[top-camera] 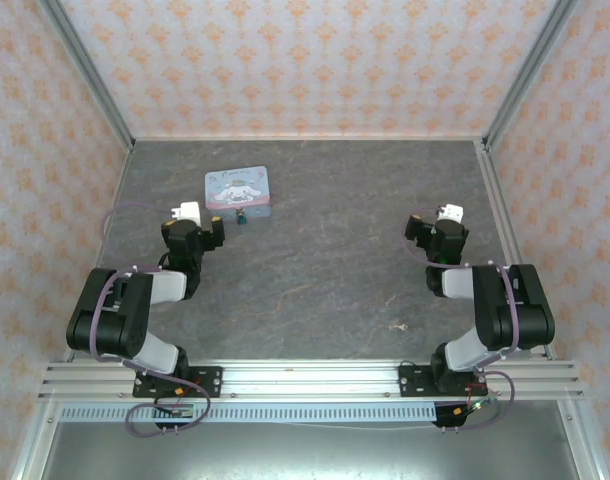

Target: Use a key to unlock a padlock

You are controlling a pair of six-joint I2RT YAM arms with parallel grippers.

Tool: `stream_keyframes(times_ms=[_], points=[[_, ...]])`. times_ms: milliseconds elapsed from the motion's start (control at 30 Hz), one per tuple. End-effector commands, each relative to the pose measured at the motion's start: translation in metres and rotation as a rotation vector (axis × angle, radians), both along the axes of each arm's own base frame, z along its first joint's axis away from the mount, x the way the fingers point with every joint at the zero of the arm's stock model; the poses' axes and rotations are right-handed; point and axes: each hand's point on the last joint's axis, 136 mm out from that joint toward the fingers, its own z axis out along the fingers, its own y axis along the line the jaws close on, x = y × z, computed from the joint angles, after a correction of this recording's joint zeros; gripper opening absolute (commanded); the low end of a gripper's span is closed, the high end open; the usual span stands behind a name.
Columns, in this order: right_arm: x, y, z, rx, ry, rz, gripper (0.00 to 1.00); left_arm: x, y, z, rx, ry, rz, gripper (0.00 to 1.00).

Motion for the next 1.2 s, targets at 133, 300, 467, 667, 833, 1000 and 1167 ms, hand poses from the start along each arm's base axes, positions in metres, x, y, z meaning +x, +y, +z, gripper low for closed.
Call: stream_keyframes(times_ms=[133,300,467,667,833,1000,1167], points=[[0.003,0.0,0.005,0.0,-0.018,-0.015,0.99,0.004,-0.001,0.005,0.012,-0.005,-0.006,1.0],[0.002,-0.001,0.007,0.022,-0.028,-0.002,0.99,0.004,-0.001,0.005,0.012,-0.005,-0.005,1.0],[-0.001,0.001,0.026,0.023,-0.042,0.01,0.99,0.004,-0.001,0.005,0.01,-0.005,-0.006,1.0],[-0.015,0.01,0.059,0.088,0.01,0.04,0.99,-0.001,0.006,0.035,0.016,-0.003,0.039,1.0],[-0.046,0.017,0.072,0.239,0.161,-0.01,1.0,-0.014,0.002,0.098,-0.128,-0.068,0.072,1.0],[-0.089,0.041,0.058,0.365,0.364,-0.003,0.92,-0.024,-0.03,0.118,-0.452,-0.009,0.032,1.0],[-0.14,0.055,0.032,0.431,0.565,-0.065,0.86,-0.042,-0.09,0.111,-0.563,0.051,-0.111,1.0]])
